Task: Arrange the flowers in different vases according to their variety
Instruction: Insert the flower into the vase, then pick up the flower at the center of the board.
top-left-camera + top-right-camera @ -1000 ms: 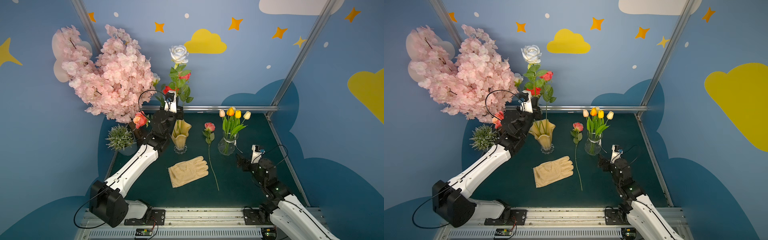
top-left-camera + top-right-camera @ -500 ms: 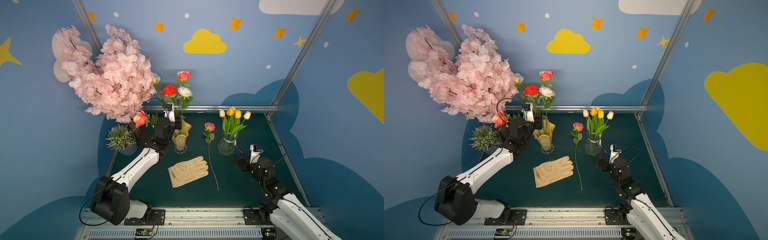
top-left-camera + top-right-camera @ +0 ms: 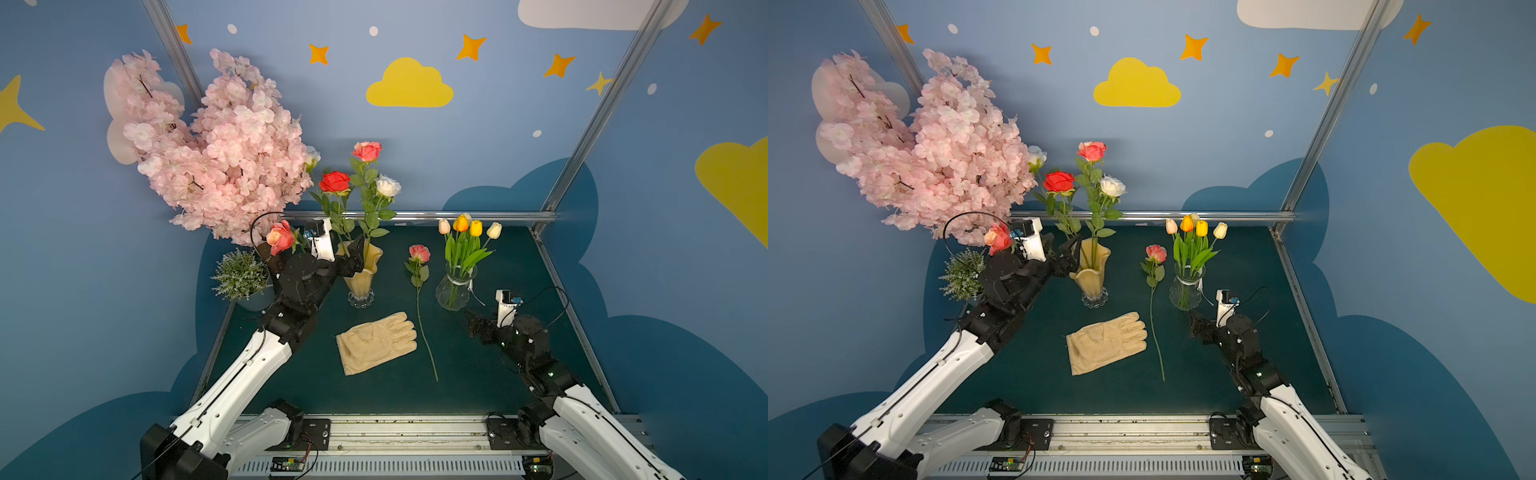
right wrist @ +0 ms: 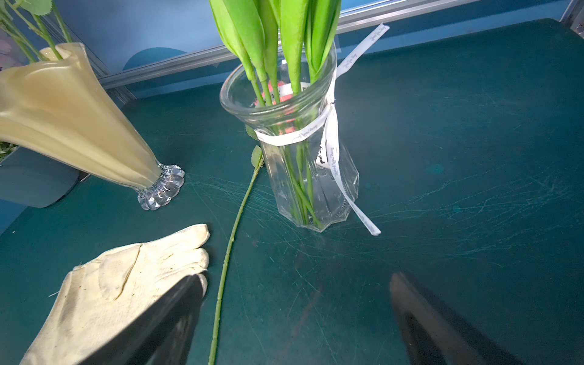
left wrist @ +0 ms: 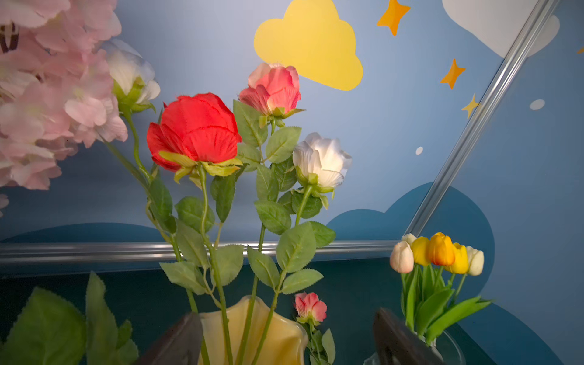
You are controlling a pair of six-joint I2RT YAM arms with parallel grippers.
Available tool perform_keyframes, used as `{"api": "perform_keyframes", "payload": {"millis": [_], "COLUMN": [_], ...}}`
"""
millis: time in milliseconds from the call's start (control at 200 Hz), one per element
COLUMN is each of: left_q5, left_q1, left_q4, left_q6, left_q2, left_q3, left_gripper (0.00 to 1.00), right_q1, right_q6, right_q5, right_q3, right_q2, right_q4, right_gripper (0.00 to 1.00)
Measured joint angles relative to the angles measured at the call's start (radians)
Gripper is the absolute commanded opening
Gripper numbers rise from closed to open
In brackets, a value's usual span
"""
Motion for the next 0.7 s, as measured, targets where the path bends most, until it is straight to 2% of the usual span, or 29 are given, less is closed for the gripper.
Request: {"api": "perform_keyframes", "payload": {"millis": [135,421,551,701], "left_q5": [0.011,0.009,0.024,0.041], "left_q1": [-0.04,-0.097,-0.111,-0.116], "left_q4": [-0.048,-0.088,-0.091,-0.093], "left_q6": [-0.035,-0.132,-0.168,-0.176], "left_q2": [-0.106,-0.392,-0.506,-0.555], "left_q3": [-0.089,-0.361,-0.493,-0.592], "left_gripper": [1.0,1.0,1.0,1.0], "right_q1": [0.0,0.029,0.089,0.18], "right_q6": [0.0,0.0,-0.019,-0.053], "right_q5": [-0.037,-0.085,-0.098,-0.09], "right_q3": [0.0,0.001,0.016,0.103], "right_q2": [0.0,0.056,0.094,0.177], "right_q4": [0.011,0.048,0.06,0.043], "right_gripper": [0.98,0.98,0.98,0.98]}}
